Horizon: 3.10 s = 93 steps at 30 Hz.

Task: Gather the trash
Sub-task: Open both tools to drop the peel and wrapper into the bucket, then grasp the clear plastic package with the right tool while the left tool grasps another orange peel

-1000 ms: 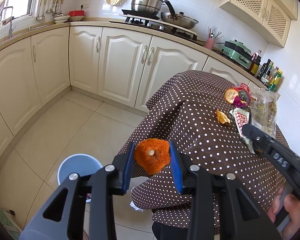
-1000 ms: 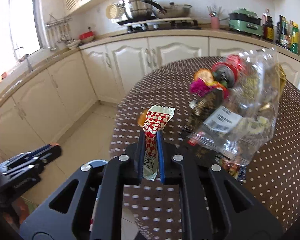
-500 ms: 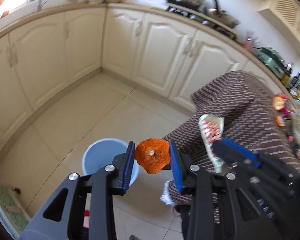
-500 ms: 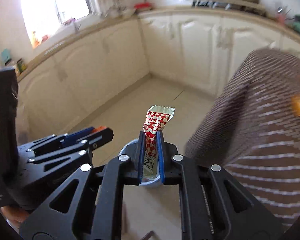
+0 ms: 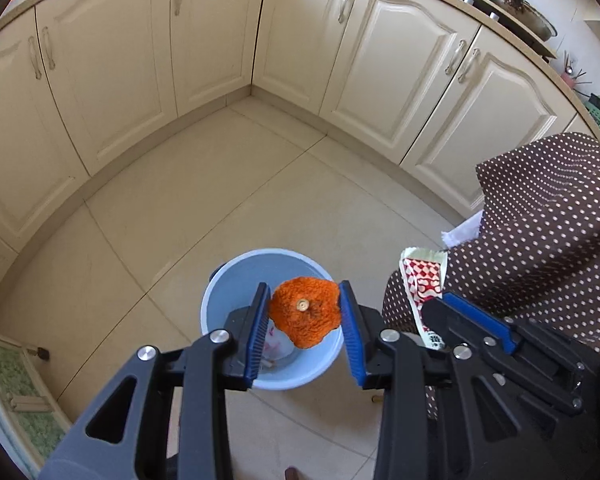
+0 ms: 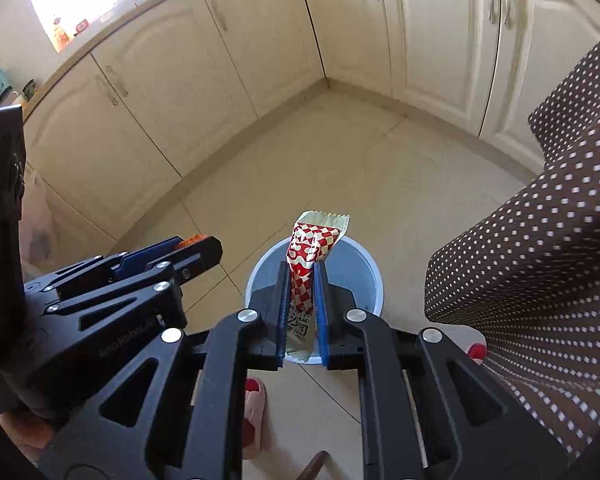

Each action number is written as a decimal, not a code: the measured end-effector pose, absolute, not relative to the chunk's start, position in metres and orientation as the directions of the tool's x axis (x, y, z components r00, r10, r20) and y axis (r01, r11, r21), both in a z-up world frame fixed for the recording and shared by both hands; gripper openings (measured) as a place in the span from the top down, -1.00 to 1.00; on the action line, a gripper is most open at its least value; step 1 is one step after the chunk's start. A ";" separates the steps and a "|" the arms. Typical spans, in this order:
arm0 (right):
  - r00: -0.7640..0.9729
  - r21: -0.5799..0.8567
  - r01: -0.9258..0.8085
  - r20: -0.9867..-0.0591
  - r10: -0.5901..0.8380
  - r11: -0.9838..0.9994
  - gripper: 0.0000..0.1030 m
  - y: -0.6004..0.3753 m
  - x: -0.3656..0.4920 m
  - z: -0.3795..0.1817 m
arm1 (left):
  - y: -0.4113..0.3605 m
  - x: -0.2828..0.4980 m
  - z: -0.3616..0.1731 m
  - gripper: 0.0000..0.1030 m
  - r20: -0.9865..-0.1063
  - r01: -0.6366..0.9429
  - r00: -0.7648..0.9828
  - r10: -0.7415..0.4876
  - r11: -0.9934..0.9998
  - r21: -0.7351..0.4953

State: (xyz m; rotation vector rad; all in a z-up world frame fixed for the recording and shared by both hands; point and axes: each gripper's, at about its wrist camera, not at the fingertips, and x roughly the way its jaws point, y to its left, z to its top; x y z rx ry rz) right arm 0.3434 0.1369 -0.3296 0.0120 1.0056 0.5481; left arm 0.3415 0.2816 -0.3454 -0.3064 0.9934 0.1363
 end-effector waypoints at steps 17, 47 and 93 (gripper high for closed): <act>0.336 0.290 -0.398 -0.836 0.433 0.870 0.76 0.161 0.375 -0.377 | 0.315 0.353 -0.401 -0.01 -0.888 -0.324 0.458 -0.030 0.925 -0.198; 0.403 0.273 -0.390 -0.808 0.430 0.879 0.51 0.172 0.376 -0.363 | 0.337 0.334 -0.383 -0.04 -0.864 -0.377 0.501 0.046 0.910 -0.170; 0.859 0.409 0.166 -0.506 0.072 0.897 -0.21 -0.283 0.192 -0.139 | -0.053 0.248 -0.152 -0.24 -0.675 0.301 0.691 -0.258 0.952 -0.055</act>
